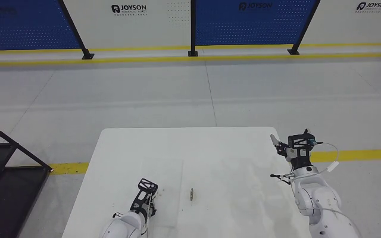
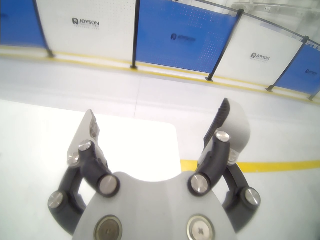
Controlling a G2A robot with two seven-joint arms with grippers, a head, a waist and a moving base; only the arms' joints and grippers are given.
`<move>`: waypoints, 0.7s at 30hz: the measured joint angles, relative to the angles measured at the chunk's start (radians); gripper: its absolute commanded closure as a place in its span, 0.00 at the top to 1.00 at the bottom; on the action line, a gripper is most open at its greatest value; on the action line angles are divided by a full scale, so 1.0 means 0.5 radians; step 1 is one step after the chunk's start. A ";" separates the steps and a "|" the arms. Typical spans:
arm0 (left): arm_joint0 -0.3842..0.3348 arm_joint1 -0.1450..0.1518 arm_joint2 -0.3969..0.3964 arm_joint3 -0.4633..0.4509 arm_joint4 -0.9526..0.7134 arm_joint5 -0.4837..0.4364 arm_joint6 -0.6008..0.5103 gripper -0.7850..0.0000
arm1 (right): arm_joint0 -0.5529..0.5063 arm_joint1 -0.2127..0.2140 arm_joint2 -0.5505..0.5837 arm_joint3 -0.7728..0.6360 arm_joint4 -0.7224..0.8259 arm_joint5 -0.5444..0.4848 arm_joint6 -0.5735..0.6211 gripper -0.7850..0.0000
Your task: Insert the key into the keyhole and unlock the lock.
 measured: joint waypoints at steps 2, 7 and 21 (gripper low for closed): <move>-0.008 -0.001 0.001 0.009 -0.002 0.005 -0.001 0.05 | 0.000 0.000 0.000 0.000 0.000 0.000 0.000 1.00; -0.019 -0.003 -0.002 0.015 -0.024 0.012 0.002 0.00 | 0.000 0.000 0.000 0.000 0.000 0.000 0.000 1.00; 0.062 0.012 -0.125 -0.148 -0.184 -0.080 0.005 0.00 | 0.000 0.000 0.000 0.000 0.000 0.000 0.000 1.00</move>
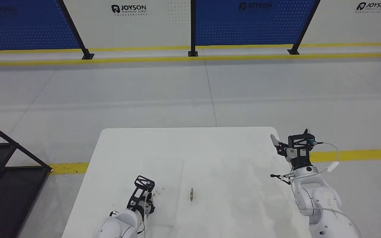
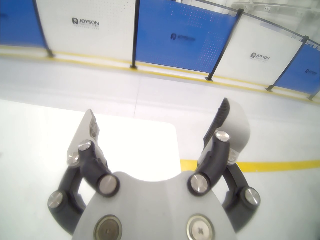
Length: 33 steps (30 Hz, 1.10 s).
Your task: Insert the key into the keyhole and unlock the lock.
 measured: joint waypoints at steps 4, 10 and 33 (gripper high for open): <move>0.058 0.011 -0.096 -0.080 -0.141 -0.120 0.121 0.00 | 0.000 0.000 0.000 0.000 0.000 0.000 0.000 1.00; 0.136 0.047 -0.356 -0.006 -0.559 -0.664 0.525 0.00 | 0.000 0.000 0.000 0.000 0.000 0.000 0.000 1.00; -0.171 0.181 -0.606 0.661 -0.827 -2.026 1.112 0.00 | -0.225 -0.057 -0.699 -0.117 -0.503 -0.019 0.009 1.00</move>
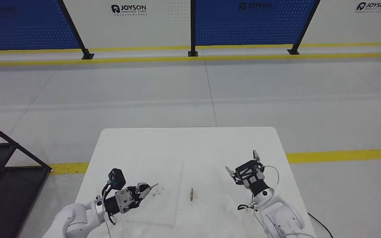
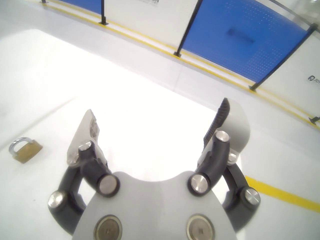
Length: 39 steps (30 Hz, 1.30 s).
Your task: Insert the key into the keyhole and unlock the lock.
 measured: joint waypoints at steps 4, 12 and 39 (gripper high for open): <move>-0.009 0.028 -0.021 0.039 0.044 0.000 0.091 0.00 | -0.002 -0.029 -0.195 0.051 -0.046 0.093 -0.007 1.00; -0.010 0.075 -0.069 0.165 0.154 0.000 0.361 0.00 | 0.090 -0.100 -0.586 0.254 -0.177 0.254 0.095 1.00; -0.068 0.117 -0.025 0.319 0.260 0.000 0.591 0.00 | 0.245 -0.214 -0.879 0.461 0.162 0.377 0.299 1.00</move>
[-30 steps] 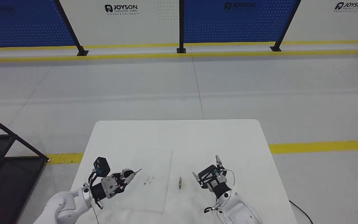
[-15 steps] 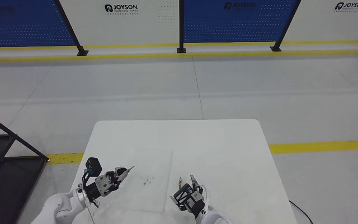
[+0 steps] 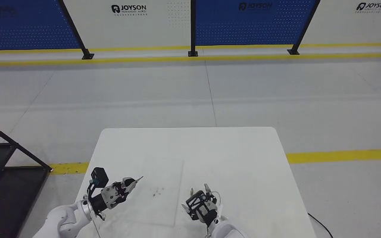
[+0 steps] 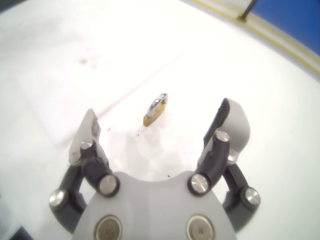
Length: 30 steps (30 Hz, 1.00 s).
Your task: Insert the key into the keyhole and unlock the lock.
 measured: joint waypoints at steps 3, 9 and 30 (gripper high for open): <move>0.000 0.000 0.000 0.000 0.000 0.000 0.000 0.00 | 0.086 -0.041 -0.047 0.067 0.131 0.086 0.108 1.00; 0.000 0.000 0.000 0.000 0.000 0.000 0.000 0.00 | 0.210 -0.131 -0.186 0.197 0.251 0.352 0.169 0.99; 0.000 0.000 0.000 0.000 0.000 0.000 0.000 0.00 | 0.247 -0.154 -0.234 0.266 0.277 0.468 0.196 0.44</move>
